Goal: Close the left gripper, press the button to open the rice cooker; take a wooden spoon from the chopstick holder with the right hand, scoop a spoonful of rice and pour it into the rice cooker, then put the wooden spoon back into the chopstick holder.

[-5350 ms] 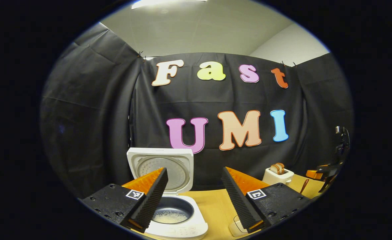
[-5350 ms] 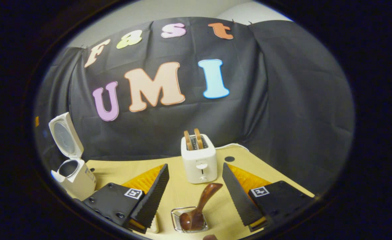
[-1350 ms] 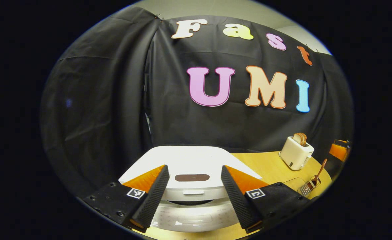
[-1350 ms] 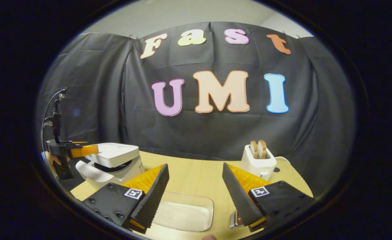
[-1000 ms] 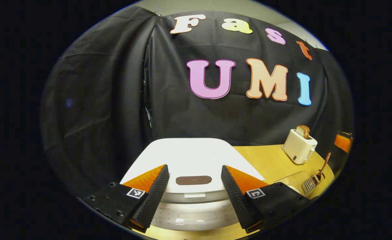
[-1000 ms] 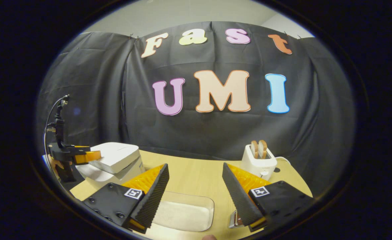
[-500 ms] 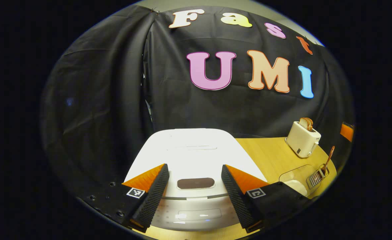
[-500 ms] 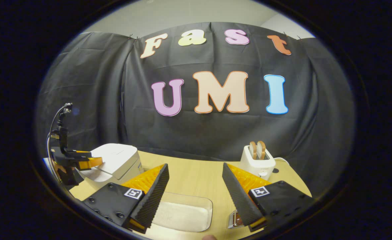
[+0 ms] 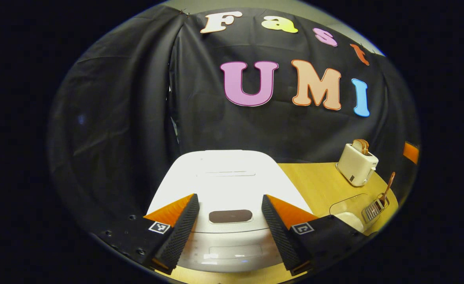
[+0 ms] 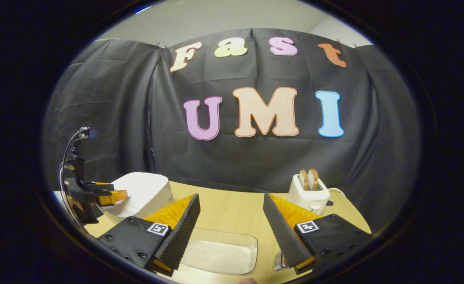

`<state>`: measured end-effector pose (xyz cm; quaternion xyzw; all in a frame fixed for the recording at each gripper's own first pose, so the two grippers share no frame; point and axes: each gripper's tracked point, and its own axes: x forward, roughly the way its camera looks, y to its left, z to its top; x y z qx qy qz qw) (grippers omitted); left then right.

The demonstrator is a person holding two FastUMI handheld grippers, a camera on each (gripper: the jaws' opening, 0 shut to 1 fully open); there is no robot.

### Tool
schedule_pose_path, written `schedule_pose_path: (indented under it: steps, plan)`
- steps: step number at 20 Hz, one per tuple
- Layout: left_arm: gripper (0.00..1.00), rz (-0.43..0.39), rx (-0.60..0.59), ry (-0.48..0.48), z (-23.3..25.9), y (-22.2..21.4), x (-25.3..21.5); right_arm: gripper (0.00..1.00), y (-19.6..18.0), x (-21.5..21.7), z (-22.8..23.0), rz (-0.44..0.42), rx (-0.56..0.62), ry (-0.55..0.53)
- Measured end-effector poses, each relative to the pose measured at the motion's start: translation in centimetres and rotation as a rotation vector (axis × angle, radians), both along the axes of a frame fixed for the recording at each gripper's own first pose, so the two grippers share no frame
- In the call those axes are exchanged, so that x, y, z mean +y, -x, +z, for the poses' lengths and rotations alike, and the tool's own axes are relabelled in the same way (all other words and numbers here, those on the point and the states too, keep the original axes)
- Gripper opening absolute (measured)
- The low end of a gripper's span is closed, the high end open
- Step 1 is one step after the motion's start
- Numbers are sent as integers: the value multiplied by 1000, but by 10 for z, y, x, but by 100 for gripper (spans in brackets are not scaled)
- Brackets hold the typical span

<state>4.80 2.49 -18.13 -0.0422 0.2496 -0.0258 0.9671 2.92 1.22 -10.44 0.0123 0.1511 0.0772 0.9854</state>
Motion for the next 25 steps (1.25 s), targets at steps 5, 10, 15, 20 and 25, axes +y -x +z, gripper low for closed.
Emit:
schedule_pose_path:
  steps: [5,10,15,20,25]
  plan:
    - [96,-10,-190,-29,63,15,-8,99,4,-1,16,-20,-41,-14]
    - [95,7,-325,-50,119,41,-11,99,16,-3,37,-65,-120,-9]
    - [95,16,-417,-58,161,66,-17,99,28,-3,42,-91,-151,-22]
    - [93,33,-471,-51,182,81,-20,99,36,-3,37,-108,-143,-35]
    - [94,33,-467,-45,181,82,-22,99,35,-2,42,-103,-160,-21]
